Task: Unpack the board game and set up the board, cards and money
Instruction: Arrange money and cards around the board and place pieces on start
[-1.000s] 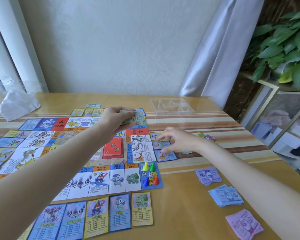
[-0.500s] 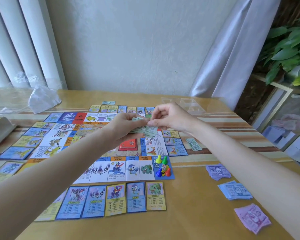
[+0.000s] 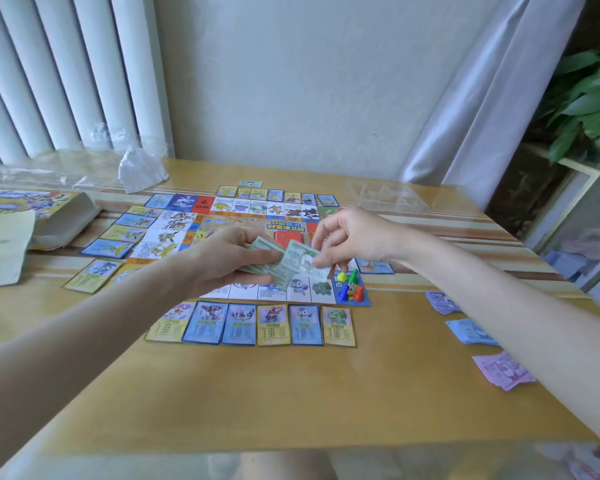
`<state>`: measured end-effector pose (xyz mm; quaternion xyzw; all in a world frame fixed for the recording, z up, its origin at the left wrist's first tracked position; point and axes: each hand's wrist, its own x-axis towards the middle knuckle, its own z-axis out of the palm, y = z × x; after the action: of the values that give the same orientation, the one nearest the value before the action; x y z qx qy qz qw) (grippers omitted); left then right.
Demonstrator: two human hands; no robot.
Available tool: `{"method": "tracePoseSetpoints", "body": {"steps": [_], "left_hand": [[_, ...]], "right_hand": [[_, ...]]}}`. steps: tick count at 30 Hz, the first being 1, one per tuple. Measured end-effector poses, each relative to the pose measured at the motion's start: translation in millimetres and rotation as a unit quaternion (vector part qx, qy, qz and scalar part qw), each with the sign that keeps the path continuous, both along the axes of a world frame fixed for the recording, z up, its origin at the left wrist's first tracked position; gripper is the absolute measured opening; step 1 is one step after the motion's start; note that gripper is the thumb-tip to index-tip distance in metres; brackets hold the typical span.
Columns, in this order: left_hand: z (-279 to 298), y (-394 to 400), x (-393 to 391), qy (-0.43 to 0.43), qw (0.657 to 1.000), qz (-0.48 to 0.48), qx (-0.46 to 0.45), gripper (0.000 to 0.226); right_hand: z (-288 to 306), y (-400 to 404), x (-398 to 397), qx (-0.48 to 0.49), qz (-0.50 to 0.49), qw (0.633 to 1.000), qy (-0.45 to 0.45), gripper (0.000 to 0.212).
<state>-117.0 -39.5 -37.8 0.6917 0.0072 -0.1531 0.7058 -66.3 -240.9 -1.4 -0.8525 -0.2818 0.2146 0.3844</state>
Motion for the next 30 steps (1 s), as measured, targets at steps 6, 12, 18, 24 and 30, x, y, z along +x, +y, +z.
{"method": "tracePoseSetpoints", "body": {"steps": [6, 12, 18, 24, 30], "left_hand": [[-17.6, 14.9, -22.5, 0.023, 0.997, 0.08, -0.001, 0.008], [-25.9, 9.7, -35.8, 0.008, 0.995, 0.095, 0.006, 0.008], [-27.1, 26.5, -38.8, 0.005, 0.989, 0.15, -0.015, 0.008], [-13.0, 63.8, -31.4, -0.018, 0.975, 0.208, -0.079, 0.013], [-15.8, 124.3, -30.6, -0.02, 0.958, 0.25, -0.142, 0.01]], "right_hand": [[-41.4, 13.2, -44.1, -0.154, 0.11, 0.981, 0.052, 0.019], [-56.8, 25.1, -64.2, -0.212, 0.126, 0.968, -0.049, 0.02], [-33.0, 43.5, -55.6, -0.075, 0.01, 0.992, -0.096, 0.03], [-25.0, 111.0, -26.8, 0.08, -0.031, 0.995, -0.047, 0.026], [-38.0, 181.1, 9.2, 0.178, -0.058, 0.981, 0.056, 0.01]]}}
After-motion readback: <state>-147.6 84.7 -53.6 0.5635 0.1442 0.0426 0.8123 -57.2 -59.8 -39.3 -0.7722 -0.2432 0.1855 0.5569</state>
